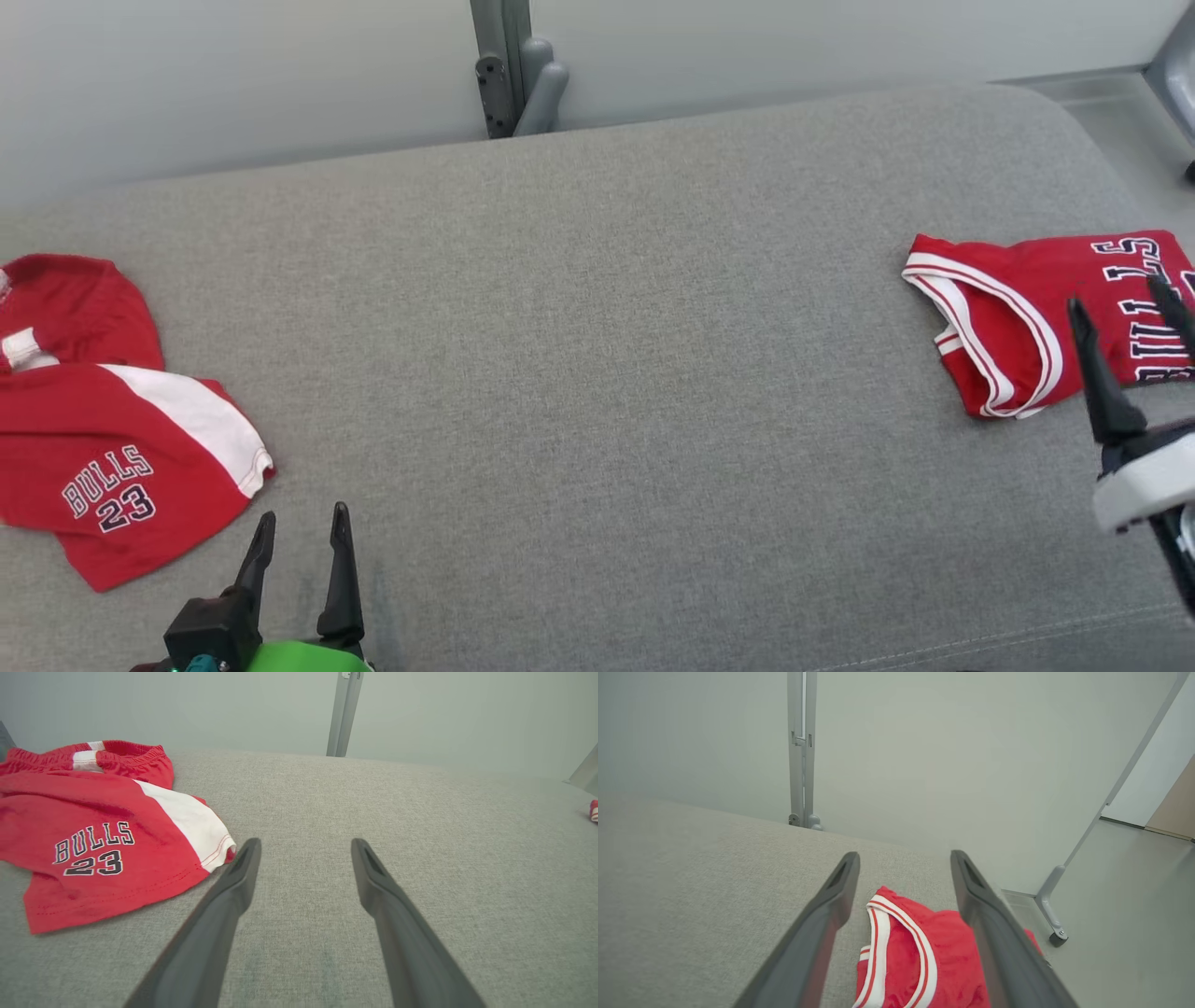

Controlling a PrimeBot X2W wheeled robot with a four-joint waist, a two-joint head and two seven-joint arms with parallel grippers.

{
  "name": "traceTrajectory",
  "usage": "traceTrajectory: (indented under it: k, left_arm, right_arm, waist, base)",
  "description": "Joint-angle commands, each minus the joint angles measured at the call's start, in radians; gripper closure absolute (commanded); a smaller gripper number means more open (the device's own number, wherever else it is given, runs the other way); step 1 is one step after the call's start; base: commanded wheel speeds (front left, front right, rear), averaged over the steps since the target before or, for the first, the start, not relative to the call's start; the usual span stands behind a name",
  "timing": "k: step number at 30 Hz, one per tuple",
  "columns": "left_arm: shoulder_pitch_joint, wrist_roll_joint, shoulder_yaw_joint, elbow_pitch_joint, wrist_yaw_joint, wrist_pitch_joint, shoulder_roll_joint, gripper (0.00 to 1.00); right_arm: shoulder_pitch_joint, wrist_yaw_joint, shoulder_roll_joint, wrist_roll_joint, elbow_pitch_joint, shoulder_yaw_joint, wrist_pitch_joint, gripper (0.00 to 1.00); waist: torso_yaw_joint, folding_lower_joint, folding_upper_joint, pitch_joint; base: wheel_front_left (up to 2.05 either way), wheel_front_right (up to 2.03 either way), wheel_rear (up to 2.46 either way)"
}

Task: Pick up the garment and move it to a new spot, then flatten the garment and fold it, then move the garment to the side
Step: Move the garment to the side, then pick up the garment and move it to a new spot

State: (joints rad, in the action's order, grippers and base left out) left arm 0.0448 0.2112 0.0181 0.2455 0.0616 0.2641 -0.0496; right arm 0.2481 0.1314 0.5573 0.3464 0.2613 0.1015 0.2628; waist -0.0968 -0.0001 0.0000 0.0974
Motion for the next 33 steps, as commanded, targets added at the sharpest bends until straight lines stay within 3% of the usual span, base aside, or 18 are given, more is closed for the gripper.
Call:
traceTrajectory:
  k: [1,8,13,22,30,33]
  left_arm:
    - [0.02,-0.005,-0.005,0.006,-0.001,0.0,-0.002,0.0]
    - [0.033,0.001,-0.034,0.019,0.019,0.0,-0.002,0.0]
    - [0.053,0.016,-0.033,0.005,0.033,0.0,-0.002,0.0]
    - [0.031,0.021,-0.004,0.009,0.052,0.0,-0.002,0.0]
    - [0.015,0.022,0.005,0.011,0.059,0.0,-0.002,0.0]
    - [0.004,0.022,0.012,0.003,0.057,0.0,-0.002,0.0]
  right_arm:
    - [-0.078,-0.002,-0.04,-0.015,-0.052,-0.028,0.002,0.0]
    - [-0.262,-0.001,-0.234,-0.15,-0.178,-0.147,0.002,0.0]
    - [-0.341,-0.002,-0.327,-0.205,-0.13,-0.136,0.002,0.0]
    - [-0.375,-0.002,-0.412,-0.218,-0.039,-0.16,0.002,0.0]
    - [-0.377,-0.002,-0.41,-0.246,-0.057,-0.162,0.002,0.0]
    - [-0.382,-0.001,-0.411,-0.257,-0.074,-0.15,0.002,0.0]
  waist:
    - [0.019,0.0001,0.0,-0.074]
    - [0.041,0.0001,0.0,-0.086]
    - [0.057,0.0001,0.0,-0.095]
    - [0.1,0.0001,0.0,-0.106]
    - [0.135,0.0001,0.0,-0.116]
    - [0.192,0.0001,0.0,-0.117]
  base:
    - [0.0,0.0,0.0]
    - [0.0,0.0,0.0]
    - [0.0,0.0,0.0]
    - [0.0,0.0,0.0]
    - [0.0,0.0,0.0]
    - [0.0,0.0,0.0]
